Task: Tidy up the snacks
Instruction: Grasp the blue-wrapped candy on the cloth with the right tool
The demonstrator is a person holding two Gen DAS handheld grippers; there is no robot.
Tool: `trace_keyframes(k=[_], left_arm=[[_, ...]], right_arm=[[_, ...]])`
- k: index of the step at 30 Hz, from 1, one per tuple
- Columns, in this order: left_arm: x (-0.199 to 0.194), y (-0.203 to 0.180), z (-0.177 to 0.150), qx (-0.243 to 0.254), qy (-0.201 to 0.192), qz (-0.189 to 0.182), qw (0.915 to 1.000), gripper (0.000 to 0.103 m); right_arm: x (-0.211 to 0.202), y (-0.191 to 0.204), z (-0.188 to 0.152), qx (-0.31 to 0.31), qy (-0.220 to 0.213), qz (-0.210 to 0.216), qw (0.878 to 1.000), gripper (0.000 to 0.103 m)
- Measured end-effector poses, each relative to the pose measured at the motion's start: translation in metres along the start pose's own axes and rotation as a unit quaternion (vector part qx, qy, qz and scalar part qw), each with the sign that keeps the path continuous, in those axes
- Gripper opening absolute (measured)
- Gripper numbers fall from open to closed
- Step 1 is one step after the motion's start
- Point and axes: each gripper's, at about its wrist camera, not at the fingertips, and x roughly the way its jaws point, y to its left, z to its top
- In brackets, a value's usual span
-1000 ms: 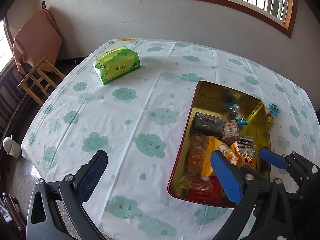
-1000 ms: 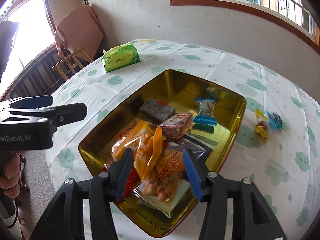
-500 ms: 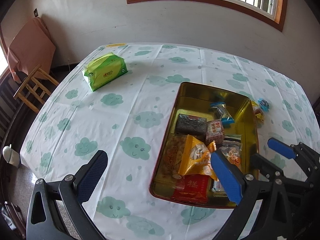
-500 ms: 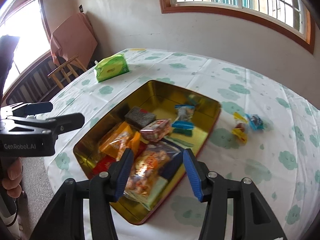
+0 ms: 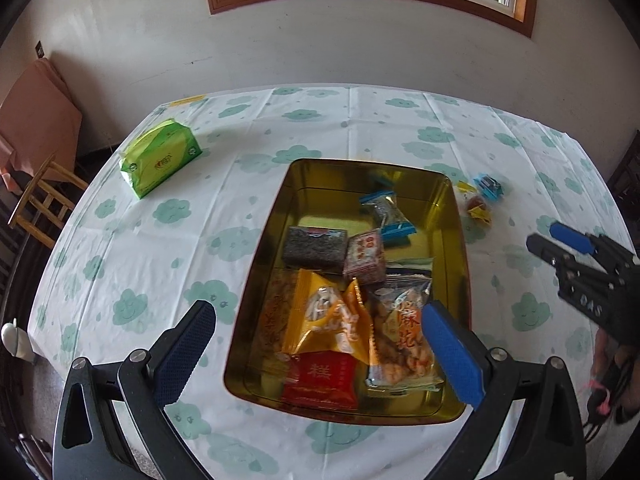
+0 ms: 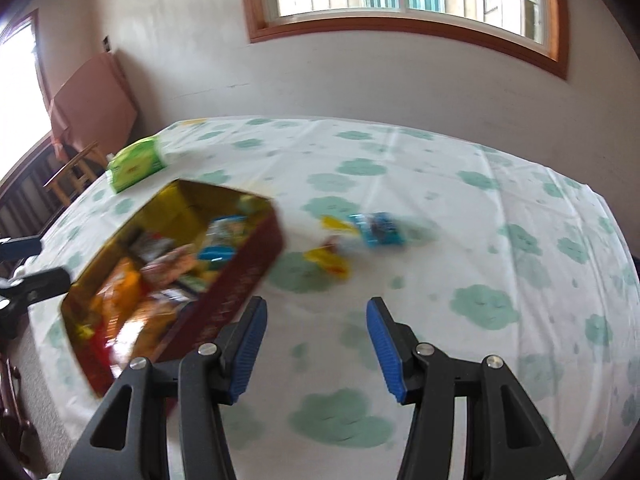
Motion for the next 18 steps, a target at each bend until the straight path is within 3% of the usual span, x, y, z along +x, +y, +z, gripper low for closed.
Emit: trace_keyframes(k=[10, 18], left_arm=[[0.014, -0.026, 0.019, 0.010, -0.001, -0.015, 0.9998, 0.102], [0.027, -0.041, 0.034, 0.018, 0.002, -0.019, 0.9996, 0.102]], right_arm=[[0.054, -0.046, 0.040, 0.022, -0.012, -0.005, 1.000, 0.053], [0.108, -0.054, 0.063, 0.015, 0.008, 0.003, 1.000, 0.053]])
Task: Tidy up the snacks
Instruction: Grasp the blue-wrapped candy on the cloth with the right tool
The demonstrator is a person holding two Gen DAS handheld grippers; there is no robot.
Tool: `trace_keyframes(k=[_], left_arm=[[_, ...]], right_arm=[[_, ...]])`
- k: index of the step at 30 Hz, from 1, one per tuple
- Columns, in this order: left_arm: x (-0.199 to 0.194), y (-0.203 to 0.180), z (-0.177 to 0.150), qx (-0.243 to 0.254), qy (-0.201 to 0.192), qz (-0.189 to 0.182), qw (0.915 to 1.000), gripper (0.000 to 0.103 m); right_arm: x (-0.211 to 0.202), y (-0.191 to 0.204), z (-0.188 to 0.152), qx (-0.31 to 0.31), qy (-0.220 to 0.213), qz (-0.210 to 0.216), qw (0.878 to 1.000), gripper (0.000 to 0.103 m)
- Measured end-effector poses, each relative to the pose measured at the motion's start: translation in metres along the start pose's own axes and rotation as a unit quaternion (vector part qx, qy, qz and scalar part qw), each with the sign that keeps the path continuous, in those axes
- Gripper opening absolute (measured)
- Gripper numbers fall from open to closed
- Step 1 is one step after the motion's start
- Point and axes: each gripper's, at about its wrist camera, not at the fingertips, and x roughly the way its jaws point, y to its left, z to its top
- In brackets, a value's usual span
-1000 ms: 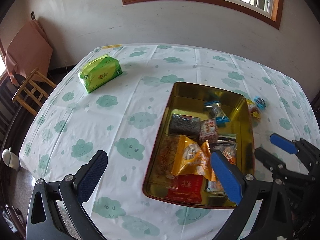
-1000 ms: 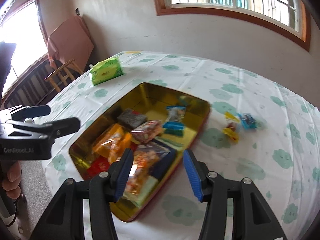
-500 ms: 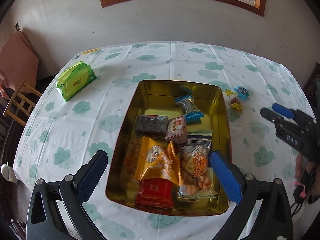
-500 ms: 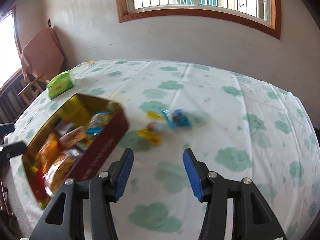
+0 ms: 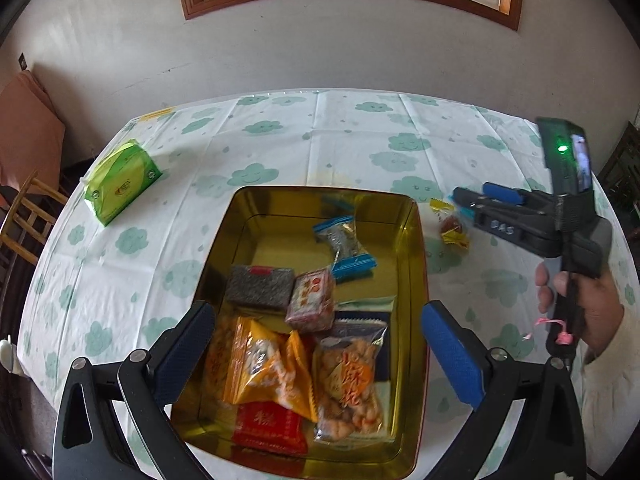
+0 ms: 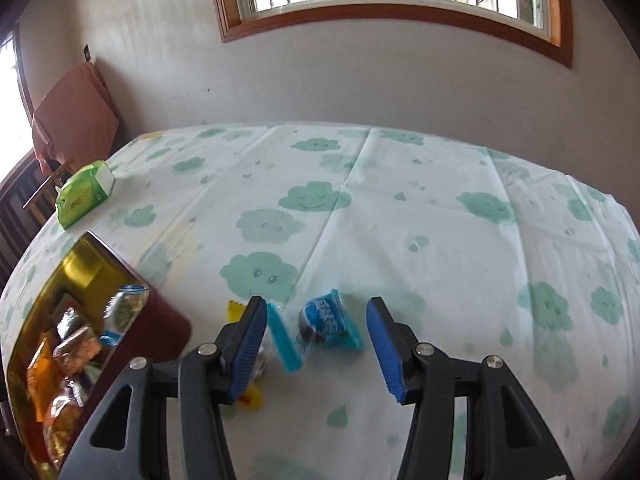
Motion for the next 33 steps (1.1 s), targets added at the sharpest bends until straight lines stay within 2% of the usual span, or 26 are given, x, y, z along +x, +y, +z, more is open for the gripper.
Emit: trace_keyframes(k=[3, 5, 11, 18, 27, 33], left_arm=[[0.004, -0.007, 0.004, 0.006, 0.001, -0.001, 1.0000, 0.102], [0.007, -0.010, 0.005, 0.009, 0.003, -0.003, 0.9999, 0.102], [0.012, -0.023, 0.007, 0.020, 0.007, -0.002, 0.9998, 0.102], [0.014, -0.042, 0.010, 0.023, 0.007, -0.012, 0.9996, 0.102], [0.016, -0.087, 0.019, 0.040, 0.012, -0.041, 0.9983, 0.101], [0.027, -0.112, 0.030, 0.043, 0.029, -0.052, 0.9973, 0.098]], right_arm=[[0.011, 0.000, -0.002, -0.011, 0.005, -0.004, 1.000, 0.053], [0.015, 0.000, -0.006, -0.014, 0.005, 0.001, 1.000, 0.046], [0.012, -0.001, -0.011, -0.018, 0.004, 0.005, 1.000, 0.037], [-0.011, -0.010, -0.031, -0.030, 0.000, -0.026, 0.999, 0.035], [-0.052, -0.056, -0.068, 0.015, -0.003, -0.059, 0.998, 0.035], [-0.079, -0.085, -0.093, 0.051, -0.007, -0.075, 0.996, 0.035]])
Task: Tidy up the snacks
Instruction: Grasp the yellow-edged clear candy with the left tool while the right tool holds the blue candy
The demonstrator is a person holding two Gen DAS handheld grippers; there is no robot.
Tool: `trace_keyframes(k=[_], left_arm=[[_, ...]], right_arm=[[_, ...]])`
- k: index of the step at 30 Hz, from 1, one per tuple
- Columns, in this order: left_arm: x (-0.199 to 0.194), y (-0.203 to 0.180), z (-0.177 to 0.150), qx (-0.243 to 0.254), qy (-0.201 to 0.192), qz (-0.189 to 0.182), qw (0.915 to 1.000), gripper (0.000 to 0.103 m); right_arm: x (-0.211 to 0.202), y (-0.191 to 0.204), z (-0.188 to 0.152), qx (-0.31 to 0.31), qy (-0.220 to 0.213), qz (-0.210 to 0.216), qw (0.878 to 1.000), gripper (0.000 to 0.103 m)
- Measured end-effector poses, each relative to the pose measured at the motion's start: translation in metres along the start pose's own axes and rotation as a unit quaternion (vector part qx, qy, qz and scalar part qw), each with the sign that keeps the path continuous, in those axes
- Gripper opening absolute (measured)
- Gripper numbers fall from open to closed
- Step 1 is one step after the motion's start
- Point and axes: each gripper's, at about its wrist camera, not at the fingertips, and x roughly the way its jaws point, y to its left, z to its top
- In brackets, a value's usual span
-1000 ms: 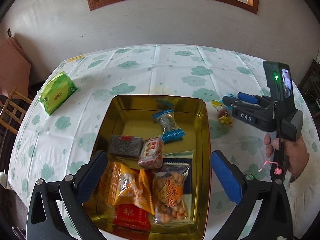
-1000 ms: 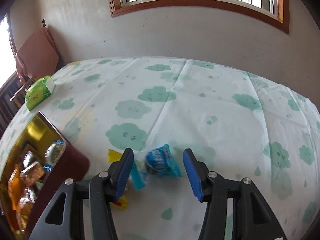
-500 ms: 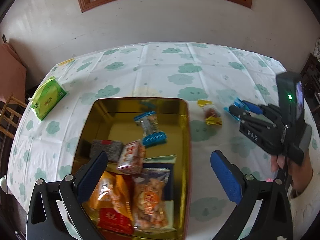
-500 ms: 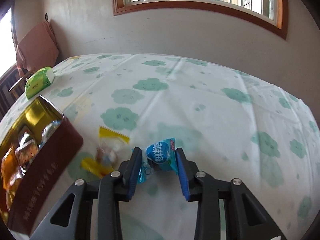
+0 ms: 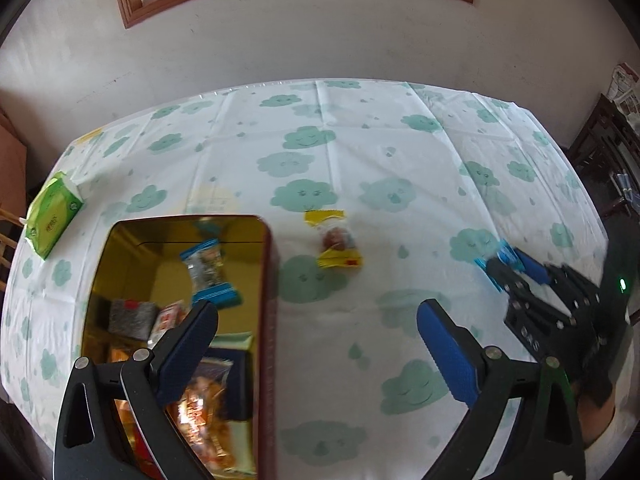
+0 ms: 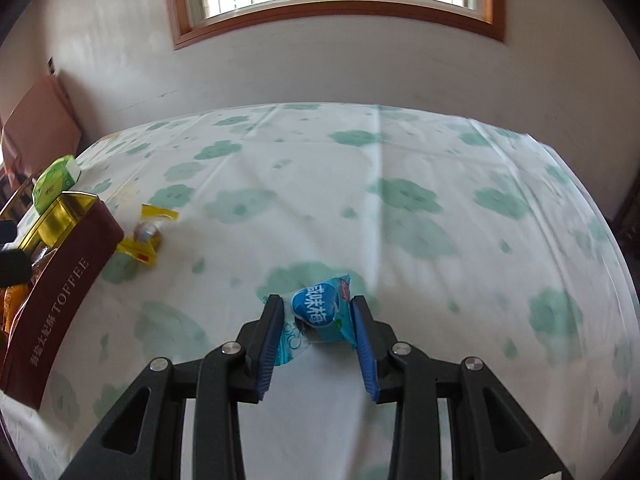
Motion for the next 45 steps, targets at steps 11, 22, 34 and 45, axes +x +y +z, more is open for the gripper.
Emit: trace_keyframes(k=[11, 22, 34, 45], left_arm=[[0.025, -0.024, 0.019, 0.005, 0.018, 0.009, 0.9998, 0.093], [0.042, -0.025, 0.040, -0.015, 0.061, -0.025, 0.9977, 0.080], [0.071, -0.018, 0.060, -0.038, 0.103, -0.037, 0.9932, 0.065], [0.097, -0.020, 0.059, -0.048, 0.107, -0.019, 0.9930, 0.043]], right_arm=[[-0.022, -0.032, -0.019, 0.012, -0.002, -0.037, 0.999, 0.035], [-0.013, -0.035, -0.019, 0.017, 0.019, -0.039, 0.999, 0.033], [-0.014, -0.039, -0.019, 0.028, 0.017, -0.030, 0.999, 0.032], [-0.015, -0.042, -0.019, 0.037, 0.015, -0.020, 0.999, 0.032]])
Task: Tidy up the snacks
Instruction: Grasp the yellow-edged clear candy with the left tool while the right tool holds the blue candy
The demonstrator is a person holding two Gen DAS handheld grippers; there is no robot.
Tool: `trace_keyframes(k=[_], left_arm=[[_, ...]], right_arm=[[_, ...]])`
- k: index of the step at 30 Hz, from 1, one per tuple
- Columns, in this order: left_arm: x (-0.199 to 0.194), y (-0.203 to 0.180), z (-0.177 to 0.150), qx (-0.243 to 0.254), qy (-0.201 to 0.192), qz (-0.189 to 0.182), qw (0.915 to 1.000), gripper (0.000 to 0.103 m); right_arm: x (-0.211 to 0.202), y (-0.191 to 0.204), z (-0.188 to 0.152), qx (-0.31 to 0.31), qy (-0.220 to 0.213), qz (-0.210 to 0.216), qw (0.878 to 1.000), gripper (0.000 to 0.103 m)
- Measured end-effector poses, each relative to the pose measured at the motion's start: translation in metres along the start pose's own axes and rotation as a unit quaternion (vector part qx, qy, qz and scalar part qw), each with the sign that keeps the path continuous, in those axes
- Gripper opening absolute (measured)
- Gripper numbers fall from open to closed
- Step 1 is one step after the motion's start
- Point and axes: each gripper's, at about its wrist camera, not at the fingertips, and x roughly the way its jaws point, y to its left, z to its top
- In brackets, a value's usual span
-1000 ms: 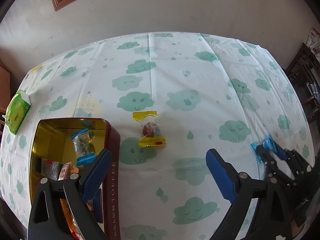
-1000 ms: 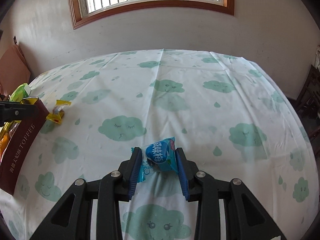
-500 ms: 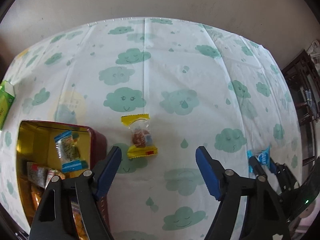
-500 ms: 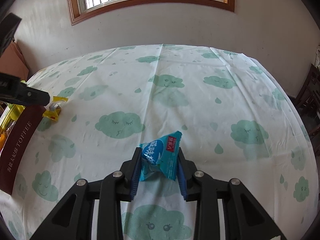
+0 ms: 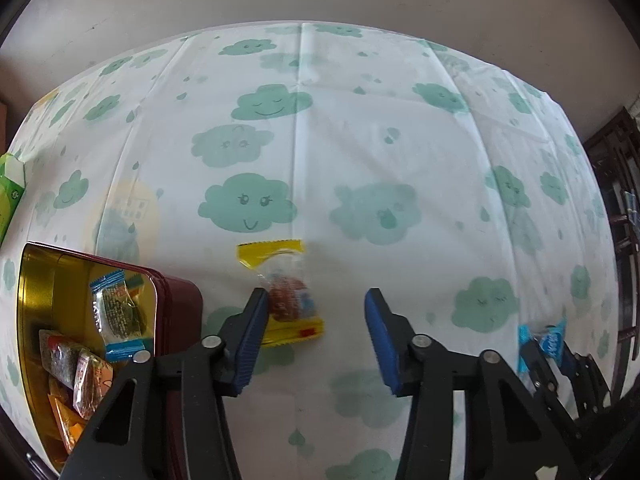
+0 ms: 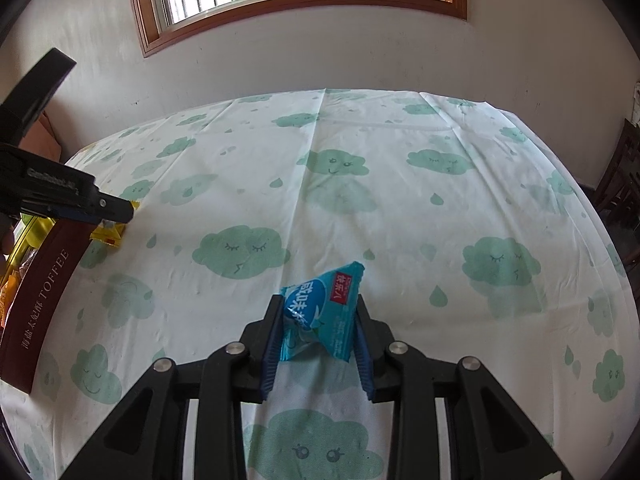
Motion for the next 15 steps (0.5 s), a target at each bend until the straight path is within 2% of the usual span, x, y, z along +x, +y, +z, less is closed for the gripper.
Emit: trace_keyframes(k=[6, 11, 15], left_arm=[[0.013, 0.009, 0.005, -0.025, 0.008, 0.000, 0.9997, 0.036], [0.018, 0.008, 0.003, -0.026, 0.010, 0.011, 0.9996, 0.022], [0.017, 0.008, 0.000, -0.024, 0.008, 0.012, 0.9996, 0.021]], right_arm=[[0.000, 0.000, 0.000, 0.002, 0.000, 0.002, 1.000, 0.032], [-0.001, -0.001, 0.000, 0.005, -0.001, 0.005, 1.000, 0.032], [-0.001, -0.001, 0.000, 0.005, -0.001, 0.005, 1.000, 0.032]])
